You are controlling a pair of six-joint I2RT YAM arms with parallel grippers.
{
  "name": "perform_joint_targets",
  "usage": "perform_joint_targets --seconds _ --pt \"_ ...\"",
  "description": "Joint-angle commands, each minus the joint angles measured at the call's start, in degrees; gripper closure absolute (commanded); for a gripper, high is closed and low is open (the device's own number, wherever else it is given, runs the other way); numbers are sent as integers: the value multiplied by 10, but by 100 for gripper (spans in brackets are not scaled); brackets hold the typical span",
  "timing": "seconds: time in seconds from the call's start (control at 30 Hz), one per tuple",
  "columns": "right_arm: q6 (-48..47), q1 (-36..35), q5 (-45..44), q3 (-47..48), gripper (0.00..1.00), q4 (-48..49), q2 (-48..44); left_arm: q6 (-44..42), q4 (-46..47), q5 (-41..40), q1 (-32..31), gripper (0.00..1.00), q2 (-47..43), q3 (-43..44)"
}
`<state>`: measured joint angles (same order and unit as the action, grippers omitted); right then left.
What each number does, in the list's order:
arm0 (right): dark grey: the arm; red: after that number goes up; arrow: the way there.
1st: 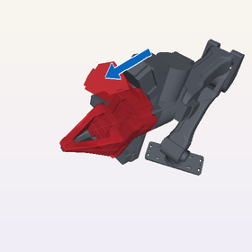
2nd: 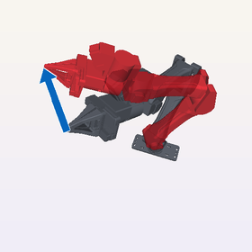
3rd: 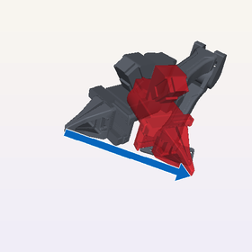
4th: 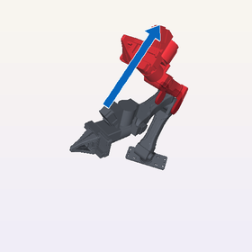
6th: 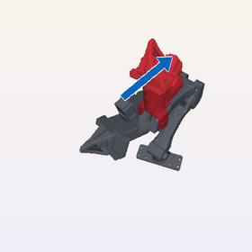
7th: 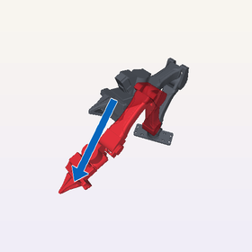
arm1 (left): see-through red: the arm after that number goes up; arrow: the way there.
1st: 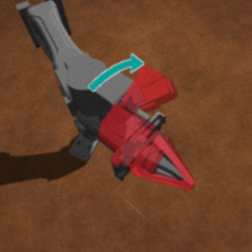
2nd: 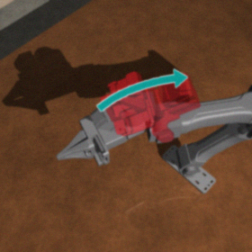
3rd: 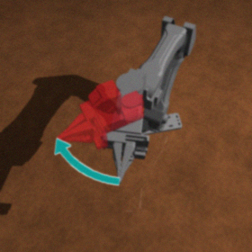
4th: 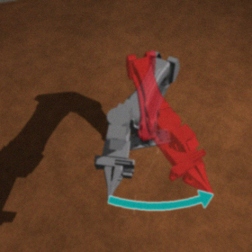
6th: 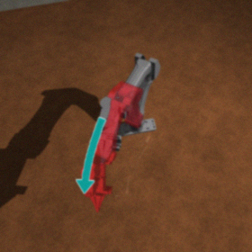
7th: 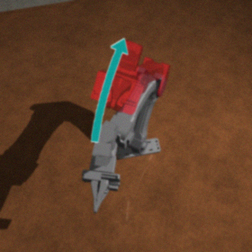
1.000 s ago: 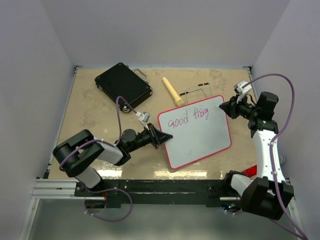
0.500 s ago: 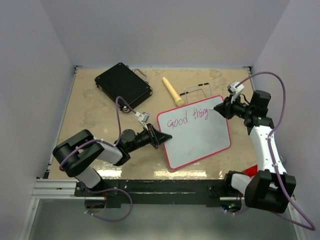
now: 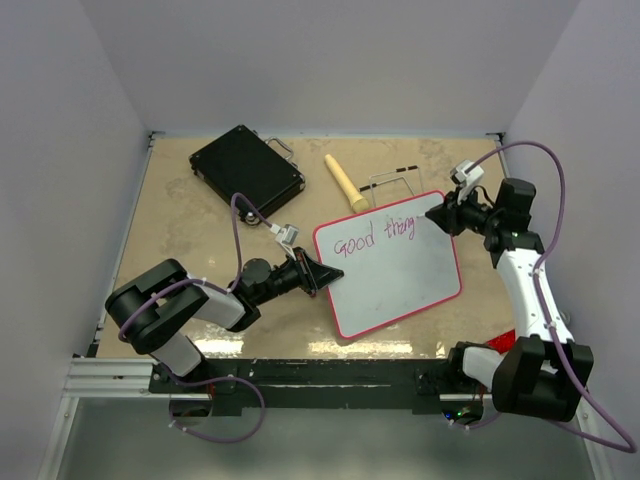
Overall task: Write a sentence on the whiteboard
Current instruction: Write on the whiteboard with the whiteboard marker without the cap.
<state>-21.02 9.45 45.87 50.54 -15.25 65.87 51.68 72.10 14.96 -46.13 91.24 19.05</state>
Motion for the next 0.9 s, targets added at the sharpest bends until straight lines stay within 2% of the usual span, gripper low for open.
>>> perform_joint_targets --seconds 0.0,0.47,0.87 --pt "8 -11 -14 9 100 27 8 -37 81 13 2 100 -3 2" --pt "-28 -15 2 10 100 -22 1 -34 89 15 2 100 9 6" --pt "-32 -15 -69 6 100 -34 -15 -35 89 13 2 100 5 4"
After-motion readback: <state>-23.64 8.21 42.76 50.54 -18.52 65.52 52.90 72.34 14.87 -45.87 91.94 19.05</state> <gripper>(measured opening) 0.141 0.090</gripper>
